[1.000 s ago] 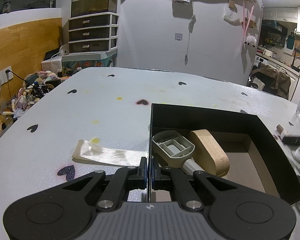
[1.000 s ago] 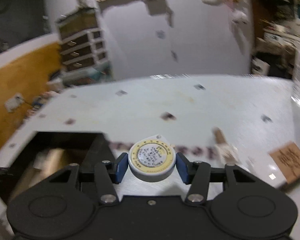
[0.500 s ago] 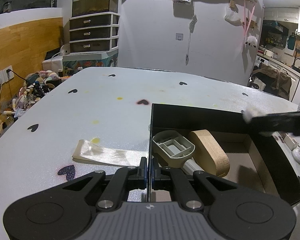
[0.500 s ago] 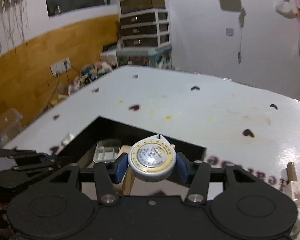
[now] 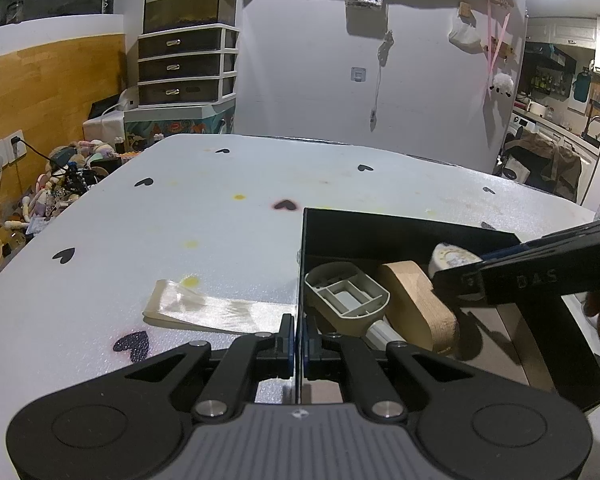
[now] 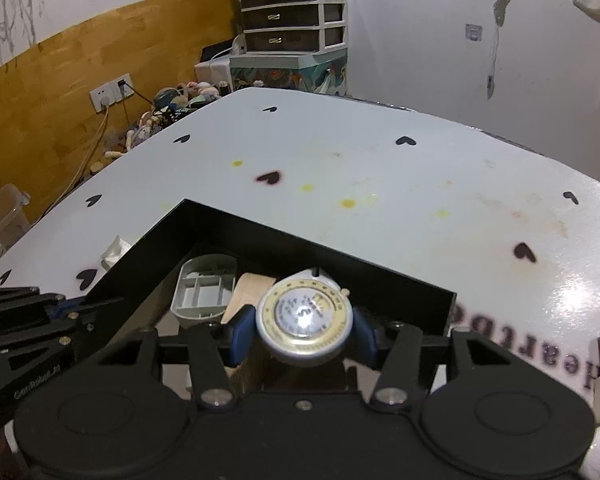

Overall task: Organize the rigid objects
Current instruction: 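Carry the tape measure into the black box and release it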

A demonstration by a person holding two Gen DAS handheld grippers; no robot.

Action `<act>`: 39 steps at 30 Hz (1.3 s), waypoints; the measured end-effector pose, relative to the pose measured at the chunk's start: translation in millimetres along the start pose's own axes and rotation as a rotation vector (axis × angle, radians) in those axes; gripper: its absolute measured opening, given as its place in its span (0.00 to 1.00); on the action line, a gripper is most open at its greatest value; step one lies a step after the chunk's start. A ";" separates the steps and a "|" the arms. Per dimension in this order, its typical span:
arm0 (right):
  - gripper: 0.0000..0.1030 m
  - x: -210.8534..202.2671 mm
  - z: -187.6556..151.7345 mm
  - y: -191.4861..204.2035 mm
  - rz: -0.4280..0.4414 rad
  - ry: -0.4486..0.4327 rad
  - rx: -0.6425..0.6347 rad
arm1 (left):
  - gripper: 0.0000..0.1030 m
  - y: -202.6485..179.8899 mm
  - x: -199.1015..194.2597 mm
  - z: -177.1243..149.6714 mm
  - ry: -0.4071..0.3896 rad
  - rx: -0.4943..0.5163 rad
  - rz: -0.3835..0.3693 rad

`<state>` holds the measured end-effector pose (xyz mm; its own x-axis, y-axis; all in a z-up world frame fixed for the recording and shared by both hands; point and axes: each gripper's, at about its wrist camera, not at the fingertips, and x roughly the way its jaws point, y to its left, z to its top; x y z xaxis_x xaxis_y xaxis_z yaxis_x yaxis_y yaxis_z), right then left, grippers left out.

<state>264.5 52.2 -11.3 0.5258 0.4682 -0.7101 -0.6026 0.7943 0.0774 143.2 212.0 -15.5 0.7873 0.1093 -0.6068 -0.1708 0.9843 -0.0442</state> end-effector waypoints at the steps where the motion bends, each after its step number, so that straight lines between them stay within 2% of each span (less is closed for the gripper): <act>1: 0.58 -1.1 -0.2 -0.3 0.002 -0.002 0.002 | 0.03 -0.4 0.2 0.0 0.000 0.000 0.001; 11: 0.64 -11.8 -4.5 -2.6 -0.004 -0.009 0.007 | 0.03 -1.0 0.3 0.3 0.001 0.000 0.002; 16: 0.70 -22.0 -9.0 -2.8 -0.003 -0.020 0.001 | 0.03 -1.1 0.3 -0.1 0.003 0.000 0.004; 29: 0.87 -65.4 -28.4 -12.3 0.018 -0.121 0.015 | 0.03 -0.8 0.2 0.2 0.002 0.001 0.003; 39: 0.93 -95.0 -59.4 -39.7 -0.069 -0.196 0.077 | 0.03 1.4 0.1 -0.6 0.001 -0.002 0.004</act>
<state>202.8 -46.8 11.5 0.6752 0.4722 -0.5667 -0.5175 0.8507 0.0922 142.6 213.4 -16.0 0.7863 0.1128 -0.6074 -0.1751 0.9836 -0.0439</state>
